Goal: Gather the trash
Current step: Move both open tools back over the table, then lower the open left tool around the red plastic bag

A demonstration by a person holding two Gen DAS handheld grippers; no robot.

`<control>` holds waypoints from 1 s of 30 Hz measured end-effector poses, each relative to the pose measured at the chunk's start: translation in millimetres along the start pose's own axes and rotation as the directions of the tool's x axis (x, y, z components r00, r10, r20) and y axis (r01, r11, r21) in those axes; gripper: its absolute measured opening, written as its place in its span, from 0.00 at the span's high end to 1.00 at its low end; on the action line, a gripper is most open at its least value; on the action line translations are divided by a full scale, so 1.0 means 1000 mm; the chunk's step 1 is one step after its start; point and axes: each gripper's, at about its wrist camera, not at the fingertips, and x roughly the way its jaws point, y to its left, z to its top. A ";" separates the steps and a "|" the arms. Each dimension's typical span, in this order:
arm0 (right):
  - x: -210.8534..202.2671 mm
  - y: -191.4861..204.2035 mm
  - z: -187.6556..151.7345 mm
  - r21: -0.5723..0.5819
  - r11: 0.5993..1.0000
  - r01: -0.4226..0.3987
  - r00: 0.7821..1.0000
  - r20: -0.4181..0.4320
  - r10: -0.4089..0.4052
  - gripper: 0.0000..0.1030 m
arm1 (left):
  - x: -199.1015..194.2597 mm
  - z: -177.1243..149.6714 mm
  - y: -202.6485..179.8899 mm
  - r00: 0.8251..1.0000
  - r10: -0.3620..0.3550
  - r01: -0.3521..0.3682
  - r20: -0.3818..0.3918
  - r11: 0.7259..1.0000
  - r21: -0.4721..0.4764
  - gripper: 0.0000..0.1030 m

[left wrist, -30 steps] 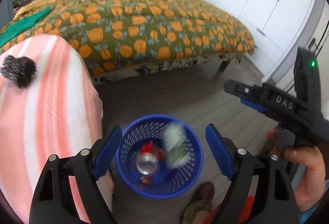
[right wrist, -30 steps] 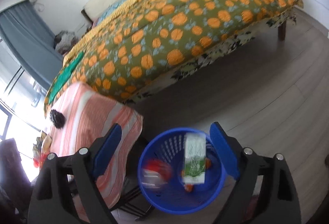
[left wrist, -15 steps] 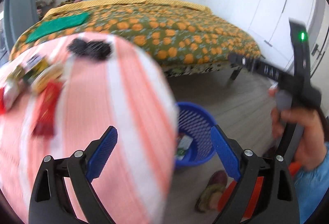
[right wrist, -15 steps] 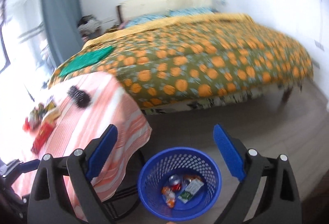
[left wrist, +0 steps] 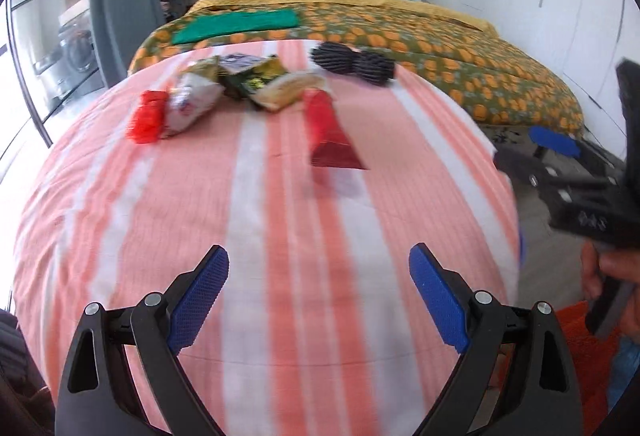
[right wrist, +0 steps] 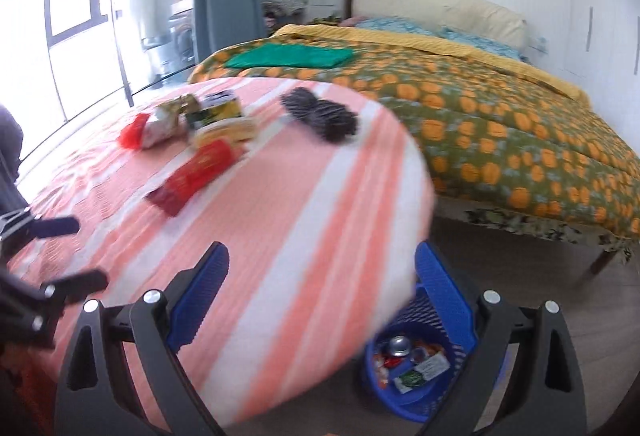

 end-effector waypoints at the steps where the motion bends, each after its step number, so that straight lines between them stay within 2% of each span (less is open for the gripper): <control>1: 0.001 0.008 -0.001 -0.011 1.000 -0.011 1.000 -0.003 0.011 0.11 | 0.000 0.001 0.009 1.000 0.001 -0.001 -0.001 1.000 -0.018 0.12; 11: 0.014 0.050 -0.002 -0.083 0.995 -0.051 0.998 -0.028 0.049 0.11 | 0.007 0.013 0.075 1.000 -0.016 0.012 -0.026 0.991 -0.132 0.12; 15: 0.018 0.055 -0.004 -0.093 0.994 -0.060 0.998 -0.036 0.057 0.11 | 0.008 0.038 0.122 1.000 0.001 -0.001 0.003 0.977 -0.215 0.12; 18: 0.020 0.055 -0.004 -0.091 0.994 -0.064 0.998 -0.032 0.061 0.11 | 0.017 0.069 0.157 1.000 0.017 -0.013 0.014 0.964 -0.264 0.12; 21: 0.021 0.053 -0.003 -0.085 0.994 -0.064 0.998 -0.029 0.061 0.11 | 0.037 0.095 0.177 0.999 0.041 -0.035 0.017 0.964 -0.263 0.15; 24: 0.023 0.051 -0.002 -0.076 0.995 -0.060 0.998 -0.031 0.058 0.11 | 0.063 0.113 0.184 1.000 0.030 -0.028 0.004 0.968 -0.251 0.19; 26: 0.024 0.050 -0.002 -0.072 0.996 -0.059 0.998 -0.032 0.057 0.11 | 0.079 0.118 0.191 1.000 0.013 -0.017 -0.018 0.965 -0.262 0.24; 30: 0.023 0.048 -0.003 -0.070 0.996 -0.057 0.998 -0.029 0.056 0.11 | 0.102 0.117 0.208 0.998 -0.035 0.017 -0.047 0.942 -0.334 0.33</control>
